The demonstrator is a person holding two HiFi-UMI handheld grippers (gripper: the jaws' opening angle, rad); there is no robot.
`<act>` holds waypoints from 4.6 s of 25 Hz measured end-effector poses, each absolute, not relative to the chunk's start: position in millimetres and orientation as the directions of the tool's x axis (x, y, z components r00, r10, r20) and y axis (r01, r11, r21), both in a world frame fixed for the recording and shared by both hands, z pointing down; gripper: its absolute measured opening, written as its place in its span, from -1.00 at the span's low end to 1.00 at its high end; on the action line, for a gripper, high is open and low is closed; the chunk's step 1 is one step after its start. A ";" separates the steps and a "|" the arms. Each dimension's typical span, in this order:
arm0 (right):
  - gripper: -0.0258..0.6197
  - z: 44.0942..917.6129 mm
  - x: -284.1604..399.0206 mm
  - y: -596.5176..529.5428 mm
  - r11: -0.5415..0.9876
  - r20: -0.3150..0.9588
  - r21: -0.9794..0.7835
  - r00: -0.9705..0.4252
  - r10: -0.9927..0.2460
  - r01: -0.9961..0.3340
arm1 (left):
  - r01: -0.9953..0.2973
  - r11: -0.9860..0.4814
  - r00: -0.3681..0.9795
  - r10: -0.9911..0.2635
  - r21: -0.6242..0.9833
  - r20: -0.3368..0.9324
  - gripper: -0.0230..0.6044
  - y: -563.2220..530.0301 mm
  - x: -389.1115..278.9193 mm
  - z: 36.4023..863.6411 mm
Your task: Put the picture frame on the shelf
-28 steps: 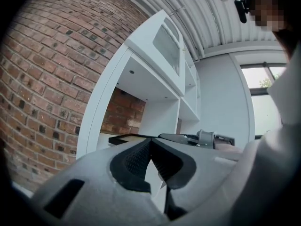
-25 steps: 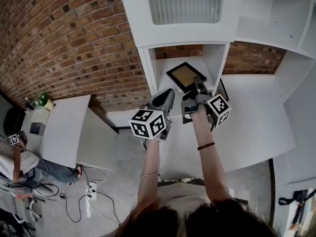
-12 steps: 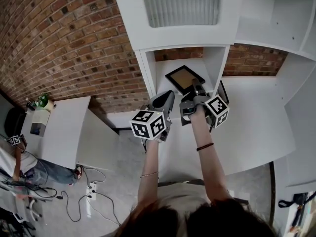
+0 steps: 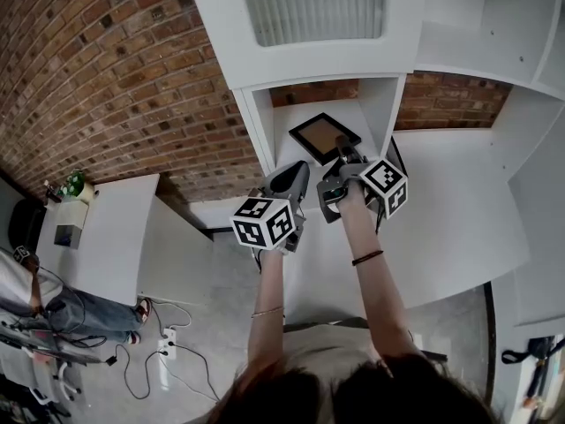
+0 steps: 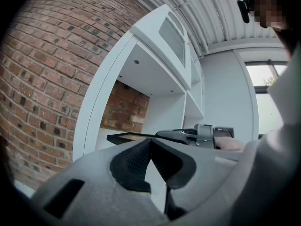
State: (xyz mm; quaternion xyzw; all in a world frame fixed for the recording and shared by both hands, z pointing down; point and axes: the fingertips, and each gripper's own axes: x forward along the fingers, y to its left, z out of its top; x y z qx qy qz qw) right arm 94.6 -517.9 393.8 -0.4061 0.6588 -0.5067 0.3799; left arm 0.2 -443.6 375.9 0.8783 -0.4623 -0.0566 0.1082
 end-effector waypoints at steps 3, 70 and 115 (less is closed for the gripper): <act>-0.70 395.2 91.3 -517.8 0.148 -0.051 -0.967 -0.412 -0.910 -0.208 | -0.798 -0.551 0.568 -0.823 0.243 -0.001 -0.89 -443.7 0.0 375.5; -0.31 423.2 85.6 -483.2 0.038 0.050 -0.988 -0.543 -0.838 -0.150 | -0.793 -0.554 0.577 -0.817 0.255 0.020 -0.89 -431.0 4.6 387.5; -0.89 420.6 86.4 -385.4 0.283 -0.233 -0.957 -0.752 -0.617 0.064 | -0.800 -0.564 0.577 -0.817 0.204 0.008 -0.89 -353.3 27.8 417.5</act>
